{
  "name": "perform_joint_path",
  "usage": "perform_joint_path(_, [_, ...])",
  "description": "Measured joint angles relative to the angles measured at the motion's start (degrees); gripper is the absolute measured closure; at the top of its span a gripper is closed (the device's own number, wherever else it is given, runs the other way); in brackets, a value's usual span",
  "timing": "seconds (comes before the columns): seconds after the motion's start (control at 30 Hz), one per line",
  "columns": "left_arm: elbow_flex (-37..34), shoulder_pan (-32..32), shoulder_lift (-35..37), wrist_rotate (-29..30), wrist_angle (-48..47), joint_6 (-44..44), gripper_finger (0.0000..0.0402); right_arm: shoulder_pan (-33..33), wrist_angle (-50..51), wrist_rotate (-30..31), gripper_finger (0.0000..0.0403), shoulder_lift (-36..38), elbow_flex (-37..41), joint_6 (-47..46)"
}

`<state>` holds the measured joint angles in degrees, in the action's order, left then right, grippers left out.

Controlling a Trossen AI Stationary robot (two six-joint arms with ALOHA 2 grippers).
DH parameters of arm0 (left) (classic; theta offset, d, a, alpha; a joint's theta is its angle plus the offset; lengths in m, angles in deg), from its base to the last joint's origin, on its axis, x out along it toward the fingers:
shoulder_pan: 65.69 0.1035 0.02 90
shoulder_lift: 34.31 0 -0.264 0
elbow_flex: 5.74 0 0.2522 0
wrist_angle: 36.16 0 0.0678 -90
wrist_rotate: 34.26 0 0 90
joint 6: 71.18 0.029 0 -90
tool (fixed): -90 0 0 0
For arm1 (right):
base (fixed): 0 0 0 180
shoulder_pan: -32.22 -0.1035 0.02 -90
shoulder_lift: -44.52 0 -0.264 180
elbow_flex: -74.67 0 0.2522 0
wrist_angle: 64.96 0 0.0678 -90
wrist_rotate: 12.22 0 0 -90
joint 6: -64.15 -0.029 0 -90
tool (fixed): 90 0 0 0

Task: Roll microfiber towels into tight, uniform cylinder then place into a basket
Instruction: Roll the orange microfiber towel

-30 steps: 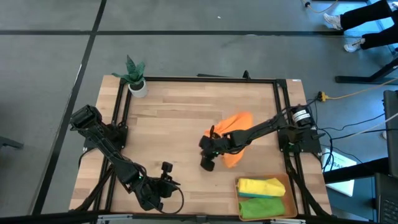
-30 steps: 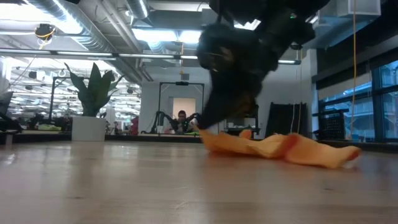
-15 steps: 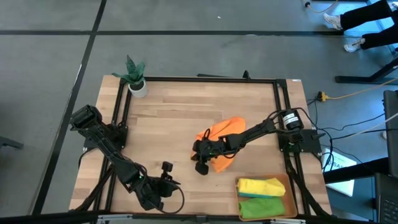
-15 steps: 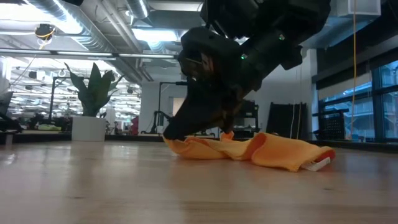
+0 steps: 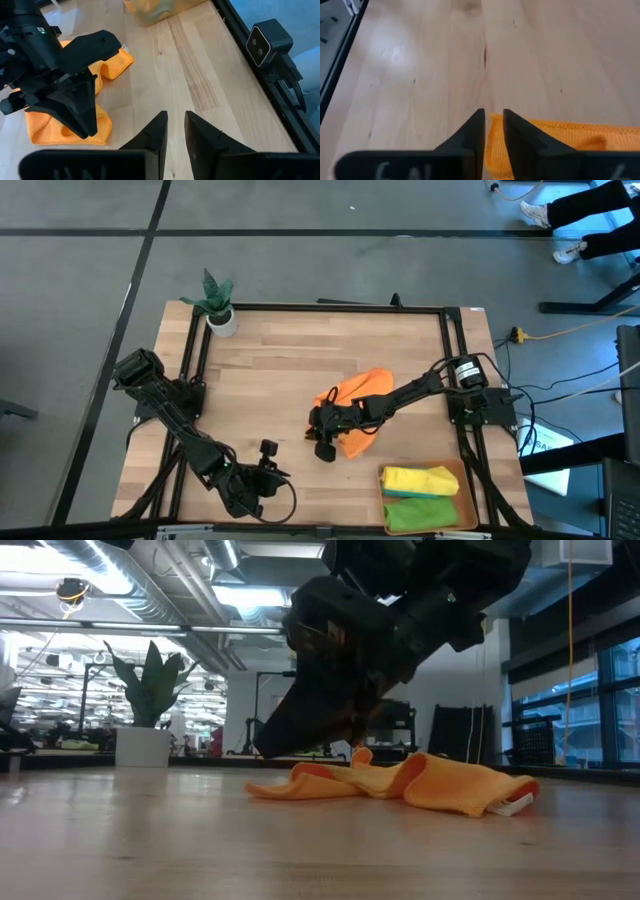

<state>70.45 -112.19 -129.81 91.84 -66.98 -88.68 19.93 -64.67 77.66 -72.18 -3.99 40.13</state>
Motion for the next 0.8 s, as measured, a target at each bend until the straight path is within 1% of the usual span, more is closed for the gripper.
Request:
perform_joint_path(0.13, [0.0, 0.0, 0.0, 0.0, 0.0, 0.0, 0.0344, 0.0, -0.3, 0.0, 0.0294, 0.0, 0.0, 1.9])
perform_joint_path(0.27, [0.0, 0.0, 0.0, 0.0, 0.0, 0.1, 0.0344, 0.0, 1.0, 0.0, 0.0273, 0.1, -1.5, 9.9])
perform_joint_path(0.33, [0.0, 0.0, 0.0, 0.0, -0.3, 0.0, 0.0344, 0.0, 4.3, 0.0, 0.0271, 0.5, -3.8, 14.3])
perform_joint_path(0.43, [0.0, 0.0, 0.0, 0.0, -0.6, 0.0, 0.0344, -0.2, 14.6, 0.4, 0.027, 1.5, -9.0, 18.4])
perform_joint_path(0.5, [0.0, 0.0, 0.0, 0.0, -1.2, 0.0, 0.0344, -0.6, 24.9, 2.2, 0.027, 2.2, -13.3, 19.9])
perform_joint_path(0.57, [0.0, 0.0, 0.0, 0.0, -2.6, -0.2, 0.0344, -1.4, 35.0, 5.5, 0.027, 2.3, -18.2, 20.6])
perform_joint_path(0.7, [-0.2, 0.1, 0.0, 0.0, -5.5, -4.8, 0.0344, -4.8, 54.9, 13.0, 0.027, 2.3, -26.2, 18.5])
perform_joint_path(0.8, [-1.8, 0.5, 0.0, 0.0, -5.9, -6.3, 0.0344, -7.9, 65.9, 15.2, 0.027, 2.3, -30.3, 16.0])
